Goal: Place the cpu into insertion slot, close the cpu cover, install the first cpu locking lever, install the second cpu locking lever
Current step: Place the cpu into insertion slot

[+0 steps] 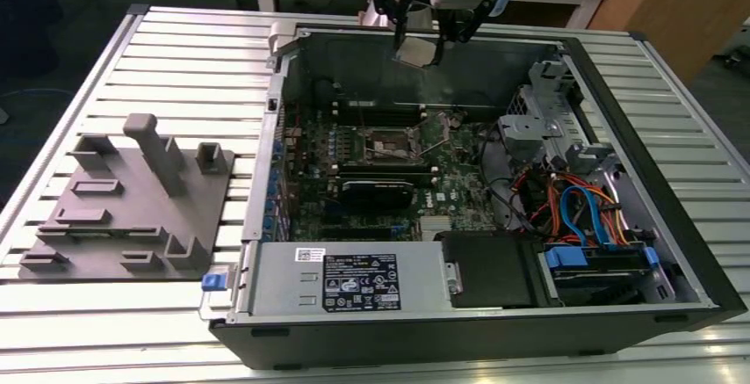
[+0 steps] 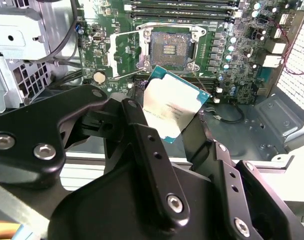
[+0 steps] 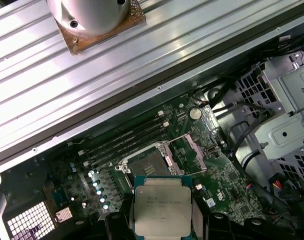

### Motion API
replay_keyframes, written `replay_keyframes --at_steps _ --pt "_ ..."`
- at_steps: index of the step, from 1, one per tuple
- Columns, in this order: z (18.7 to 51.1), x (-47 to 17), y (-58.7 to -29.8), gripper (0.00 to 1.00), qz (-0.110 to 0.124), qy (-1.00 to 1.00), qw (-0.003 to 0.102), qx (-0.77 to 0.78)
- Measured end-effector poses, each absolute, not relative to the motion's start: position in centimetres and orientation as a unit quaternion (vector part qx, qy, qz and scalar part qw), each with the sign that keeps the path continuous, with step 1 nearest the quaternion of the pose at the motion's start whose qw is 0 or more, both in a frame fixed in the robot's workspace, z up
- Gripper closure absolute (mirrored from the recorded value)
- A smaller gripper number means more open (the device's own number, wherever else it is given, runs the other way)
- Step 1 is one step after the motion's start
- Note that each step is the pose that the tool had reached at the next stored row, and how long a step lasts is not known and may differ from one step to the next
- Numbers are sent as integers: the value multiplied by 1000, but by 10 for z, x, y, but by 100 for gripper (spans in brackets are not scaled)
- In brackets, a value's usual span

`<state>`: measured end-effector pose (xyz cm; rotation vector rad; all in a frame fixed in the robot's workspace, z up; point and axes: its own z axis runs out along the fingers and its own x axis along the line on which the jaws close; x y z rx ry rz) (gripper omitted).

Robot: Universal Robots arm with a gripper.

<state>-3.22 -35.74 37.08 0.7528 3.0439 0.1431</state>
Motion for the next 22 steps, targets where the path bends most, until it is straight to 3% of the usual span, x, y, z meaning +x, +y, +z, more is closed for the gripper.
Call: replay_keyframes --at_steps 22 --pt "370 -33 -357 46 46 958 3 284"
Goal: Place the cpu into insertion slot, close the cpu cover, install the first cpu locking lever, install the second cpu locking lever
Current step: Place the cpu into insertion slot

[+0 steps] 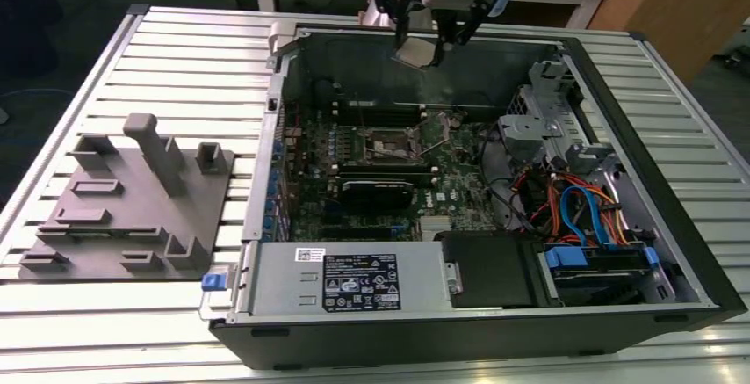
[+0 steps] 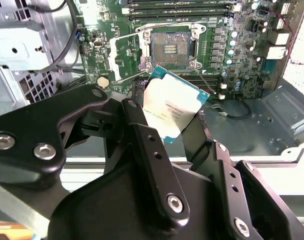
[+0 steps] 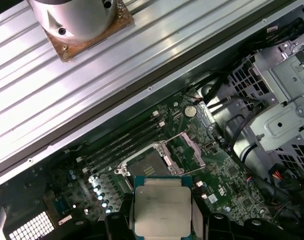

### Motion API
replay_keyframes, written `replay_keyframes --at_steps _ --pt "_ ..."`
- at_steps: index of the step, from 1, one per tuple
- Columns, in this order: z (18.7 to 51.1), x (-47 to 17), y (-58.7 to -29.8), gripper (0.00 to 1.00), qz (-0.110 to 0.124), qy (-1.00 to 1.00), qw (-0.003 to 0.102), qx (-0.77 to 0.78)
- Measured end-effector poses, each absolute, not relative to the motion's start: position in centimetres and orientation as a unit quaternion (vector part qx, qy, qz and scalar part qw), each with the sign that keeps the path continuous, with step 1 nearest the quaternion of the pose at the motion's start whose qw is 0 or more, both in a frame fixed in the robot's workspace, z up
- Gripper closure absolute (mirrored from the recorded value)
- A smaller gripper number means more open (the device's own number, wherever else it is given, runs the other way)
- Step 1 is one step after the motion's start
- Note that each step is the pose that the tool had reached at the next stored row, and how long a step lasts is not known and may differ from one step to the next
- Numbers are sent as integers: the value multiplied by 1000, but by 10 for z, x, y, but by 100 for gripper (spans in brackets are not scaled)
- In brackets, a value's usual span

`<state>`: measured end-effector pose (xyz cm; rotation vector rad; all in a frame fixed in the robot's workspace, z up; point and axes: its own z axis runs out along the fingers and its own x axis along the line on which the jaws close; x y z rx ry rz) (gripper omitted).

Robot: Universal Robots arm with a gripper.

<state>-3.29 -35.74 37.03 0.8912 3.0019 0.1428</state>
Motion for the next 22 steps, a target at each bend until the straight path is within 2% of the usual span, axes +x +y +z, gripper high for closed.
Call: replay_keyframes --at_steps 22 --pt "370 -33 -357 46 45 932 7 358"
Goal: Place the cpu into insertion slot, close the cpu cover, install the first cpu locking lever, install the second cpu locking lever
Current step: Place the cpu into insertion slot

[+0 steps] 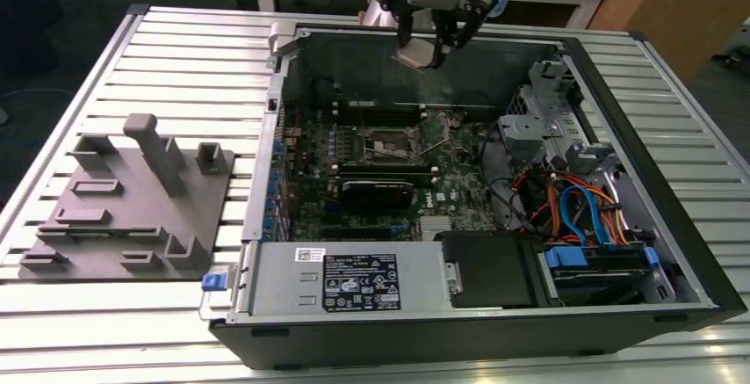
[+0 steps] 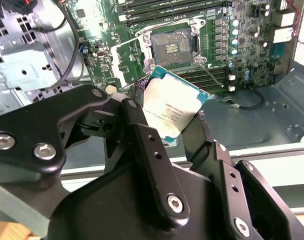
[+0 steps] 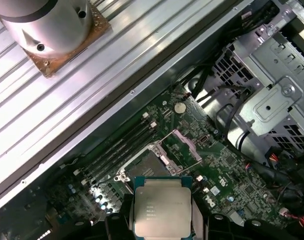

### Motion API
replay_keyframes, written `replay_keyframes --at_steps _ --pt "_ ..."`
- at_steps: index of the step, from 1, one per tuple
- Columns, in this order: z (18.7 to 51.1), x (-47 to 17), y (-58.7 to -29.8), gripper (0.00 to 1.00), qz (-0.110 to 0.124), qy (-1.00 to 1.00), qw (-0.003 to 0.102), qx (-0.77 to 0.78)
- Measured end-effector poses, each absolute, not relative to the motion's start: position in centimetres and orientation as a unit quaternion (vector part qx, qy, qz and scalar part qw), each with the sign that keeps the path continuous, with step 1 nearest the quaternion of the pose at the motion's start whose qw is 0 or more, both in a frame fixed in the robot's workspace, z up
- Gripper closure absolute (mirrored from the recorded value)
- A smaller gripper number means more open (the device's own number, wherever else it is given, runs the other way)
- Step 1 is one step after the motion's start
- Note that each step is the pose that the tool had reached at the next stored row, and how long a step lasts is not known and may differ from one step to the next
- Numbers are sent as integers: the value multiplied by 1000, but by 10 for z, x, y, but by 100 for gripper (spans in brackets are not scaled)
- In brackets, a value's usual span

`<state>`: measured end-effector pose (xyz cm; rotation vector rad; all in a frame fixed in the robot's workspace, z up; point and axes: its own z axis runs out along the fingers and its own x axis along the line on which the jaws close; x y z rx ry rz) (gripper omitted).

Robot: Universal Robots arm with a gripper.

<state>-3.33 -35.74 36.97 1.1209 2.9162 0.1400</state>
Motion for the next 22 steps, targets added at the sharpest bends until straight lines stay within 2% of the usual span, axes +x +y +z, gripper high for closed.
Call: replay_keyframes --at_steps 9,14,22 --pt "369 -33 -357 46 44 907 9 419" --pt "368 -33 -357 46 36 898 -6 438" --pt "365 -33 -357 46 36 876 -5 482"
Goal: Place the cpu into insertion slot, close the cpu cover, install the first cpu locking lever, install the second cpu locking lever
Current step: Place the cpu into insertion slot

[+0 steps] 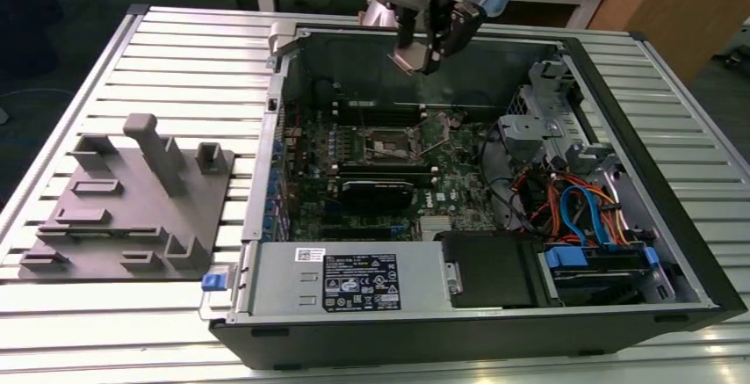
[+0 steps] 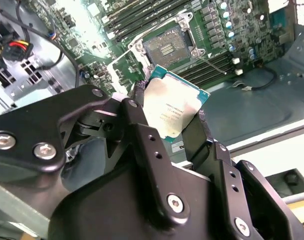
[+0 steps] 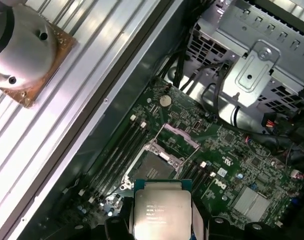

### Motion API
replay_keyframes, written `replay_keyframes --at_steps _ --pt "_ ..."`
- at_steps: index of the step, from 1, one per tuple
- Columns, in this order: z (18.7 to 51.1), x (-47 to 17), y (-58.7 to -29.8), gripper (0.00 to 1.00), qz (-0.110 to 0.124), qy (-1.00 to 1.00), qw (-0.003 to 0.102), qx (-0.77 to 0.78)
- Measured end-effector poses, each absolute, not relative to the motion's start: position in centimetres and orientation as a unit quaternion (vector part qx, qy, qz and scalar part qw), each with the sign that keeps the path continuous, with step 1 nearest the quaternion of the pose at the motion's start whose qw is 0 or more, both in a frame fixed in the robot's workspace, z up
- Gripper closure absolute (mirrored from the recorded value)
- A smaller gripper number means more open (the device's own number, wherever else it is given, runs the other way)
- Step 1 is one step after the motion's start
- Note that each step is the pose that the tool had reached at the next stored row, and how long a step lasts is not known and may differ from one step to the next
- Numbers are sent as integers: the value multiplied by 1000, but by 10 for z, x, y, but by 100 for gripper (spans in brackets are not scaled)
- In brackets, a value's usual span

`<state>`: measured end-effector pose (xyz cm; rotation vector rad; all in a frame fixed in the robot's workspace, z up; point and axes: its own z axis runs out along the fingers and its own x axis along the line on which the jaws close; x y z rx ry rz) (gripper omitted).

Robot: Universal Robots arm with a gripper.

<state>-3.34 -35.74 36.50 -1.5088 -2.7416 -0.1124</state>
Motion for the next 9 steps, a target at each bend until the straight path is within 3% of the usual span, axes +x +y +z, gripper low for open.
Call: replay_keyframes --at_steps 9 --pt "361 -33 -357 46 -36 -849 3 -526"
